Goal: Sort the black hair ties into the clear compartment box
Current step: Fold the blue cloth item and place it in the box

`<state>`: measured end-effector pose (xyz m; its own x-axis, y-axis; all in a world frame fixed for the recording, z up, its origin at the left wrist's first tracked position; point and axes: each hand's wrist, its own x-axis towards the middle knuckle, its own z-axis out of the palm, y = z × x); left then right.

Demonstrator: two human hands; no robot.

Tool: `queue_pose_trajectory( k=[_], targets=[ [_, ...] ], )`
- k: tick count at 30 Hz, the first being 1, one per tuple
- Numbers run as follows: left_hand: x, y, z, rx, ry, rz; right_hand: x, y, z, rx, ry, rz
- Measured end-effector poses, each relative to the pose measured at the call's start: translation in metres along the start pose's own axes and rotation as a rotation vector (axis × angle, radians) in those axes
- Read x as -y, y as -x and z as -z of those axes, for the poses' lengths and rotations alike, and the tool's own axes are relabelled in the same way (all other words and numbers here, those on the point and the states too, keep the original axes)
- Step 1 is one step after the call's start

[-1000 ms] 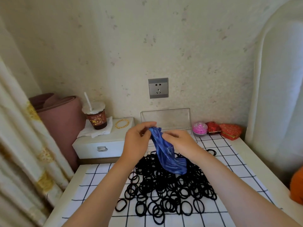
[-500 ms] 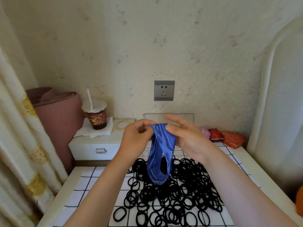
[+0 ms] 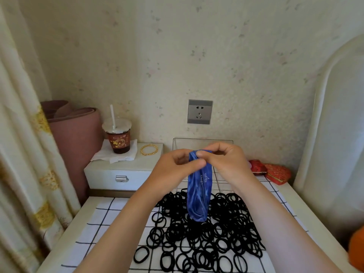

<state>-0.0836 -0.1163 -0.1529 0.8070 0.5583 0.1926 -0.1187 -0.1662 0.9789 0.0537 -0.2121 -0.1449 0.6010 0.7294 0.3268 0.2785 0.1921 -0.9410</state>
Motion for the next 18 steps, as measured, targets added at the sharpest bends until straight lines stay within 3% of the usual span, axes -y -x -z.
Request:
queue_pose_trajectory(
  k=[6, 9, 12, 18],
  targets=[
    [0.002, -0.005, -0.002, -0.080, 0.002, -0.043, 0.002, -0.002, -0.001, 0.046, -0.039, -0.037],
    [0.001, -0.007, 0.003, -0.089, -0.023, -0.063, -0.007, 0.000, 0.003, 0.193, -0.085, -0.140],
    [0.002, -0.008, 0.009, -0.139, -0.039, -0.071, -0.022, 0.007, 0.005, 0.354, 0.082, -0.236],
    [0.009, -0.004, 0.013, -0.223, 0.021, 0.091, -0.036, 0.015, 0.001, 0.282, 0.006, -0.302]
  ],
)
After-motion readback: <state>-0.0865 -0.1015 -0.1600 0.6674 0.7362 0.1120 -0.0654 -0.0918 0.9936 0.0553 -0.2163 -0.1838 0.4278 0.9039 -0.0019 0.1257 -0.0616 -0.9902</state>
